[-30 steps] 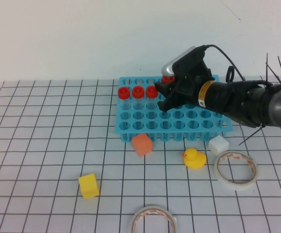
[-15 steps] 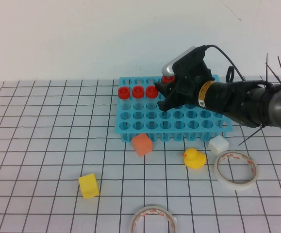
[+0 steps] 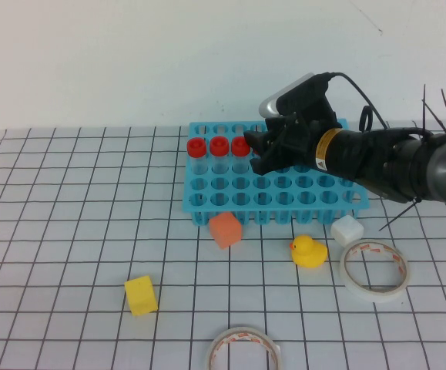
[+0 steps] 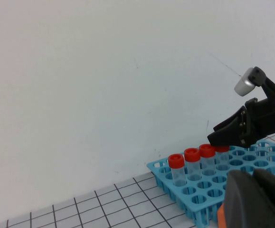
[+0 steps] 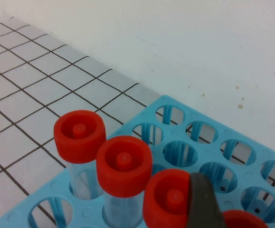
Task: Place the test tubes
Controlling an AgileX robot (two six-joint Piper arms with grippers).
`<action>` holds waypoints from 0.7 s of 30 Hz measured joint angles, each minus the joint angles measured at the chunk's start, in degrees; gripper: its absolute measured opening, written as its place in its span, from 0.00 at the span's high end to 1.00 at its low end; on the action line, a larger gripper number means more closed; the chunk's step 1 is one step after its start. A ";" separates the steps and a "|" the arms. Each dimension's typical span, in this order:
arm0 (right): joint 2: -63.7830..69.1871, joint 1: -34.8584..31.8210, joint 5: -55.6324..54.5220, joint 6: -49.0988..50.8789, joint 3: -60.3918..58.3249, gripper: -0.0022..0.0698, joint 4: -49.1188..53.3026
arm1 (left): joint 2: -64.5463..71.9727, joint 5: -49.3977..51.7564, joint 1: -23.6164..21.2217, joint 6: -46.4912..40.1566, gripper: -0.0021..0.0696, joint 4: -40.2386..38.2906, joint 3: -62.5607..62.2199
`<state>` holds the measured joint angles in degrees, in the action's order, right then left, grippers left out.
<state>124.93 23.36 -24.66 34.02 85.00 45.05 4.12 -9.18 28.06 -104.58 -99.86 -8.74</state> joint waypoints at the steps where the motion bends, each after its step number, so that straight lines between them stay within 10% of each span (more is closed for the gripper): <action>1: 0.00 0.00 0.00 0.00 0.00 0.44 0.00 | 0.00 0.00 0.00 0.00 0.97 0.00 0.00; 10: -2.93 0.10 3.72 0.00 -0.89 0.45 0.18 | 0.00 0.00 0.00 0.00 0.97 0.00 0.00; 21: -29.55 0.48 -0.64 -9.89 -21.14 0.95 -12.76 | 0.00 0.00 0.00 0.00 0.97 0.00 0.00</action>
<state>95.38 23.84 -25.30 24.12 63.86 32.29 4.12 -9.18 28.06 -104.58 -99.86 -8.74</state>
